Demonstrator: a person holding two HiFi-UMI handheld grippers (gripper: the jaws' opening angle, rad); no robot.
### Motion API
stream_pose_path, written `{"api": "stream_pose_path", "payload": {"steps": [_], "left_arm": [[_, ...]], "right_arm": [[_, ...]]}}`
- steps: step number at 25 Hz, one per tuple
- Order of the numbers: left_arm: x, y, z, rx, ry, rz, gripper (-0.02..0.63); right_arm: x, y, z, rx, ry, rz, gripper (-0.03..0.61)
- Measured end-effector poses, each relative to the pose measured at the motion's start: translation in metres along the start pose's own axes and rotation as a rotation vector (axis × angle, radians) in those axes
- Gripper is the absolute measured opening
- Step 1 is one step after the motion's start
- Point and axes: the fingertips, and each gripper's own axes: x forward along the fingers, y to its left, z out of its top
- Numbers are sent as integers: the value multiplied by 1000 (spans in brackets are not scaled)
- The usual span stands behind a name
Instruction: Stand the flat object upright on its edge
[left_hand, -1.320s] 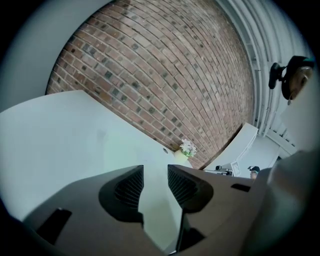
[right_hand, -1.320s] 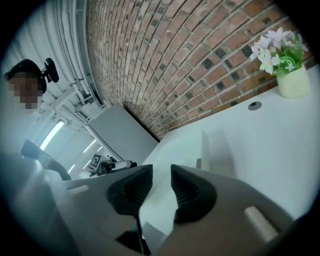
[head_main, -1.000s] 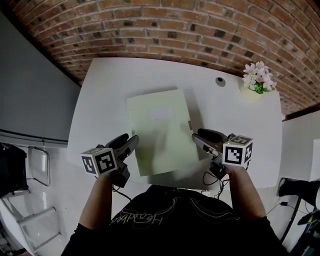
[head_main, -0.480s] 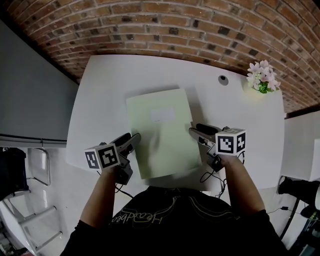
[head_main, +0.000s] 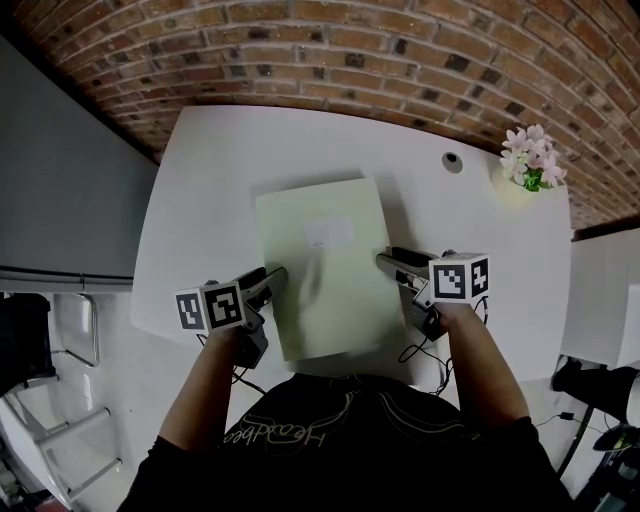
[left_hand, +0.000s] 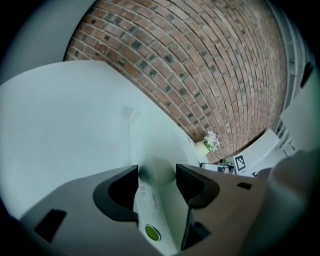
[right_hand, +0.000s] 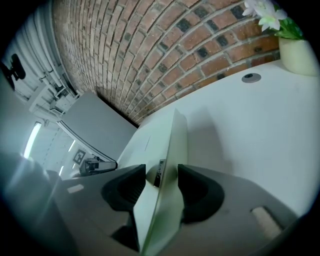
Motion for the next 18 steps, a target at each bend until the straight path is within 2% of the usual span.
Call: {"api": "stream_pose_path", "payload": {"steps": [18], "left_arm": [[2, 5, -1, 32, 46, 75, 216]], "right_arm": [[3, -3, -3, -8, 54, -57, 179]]}}
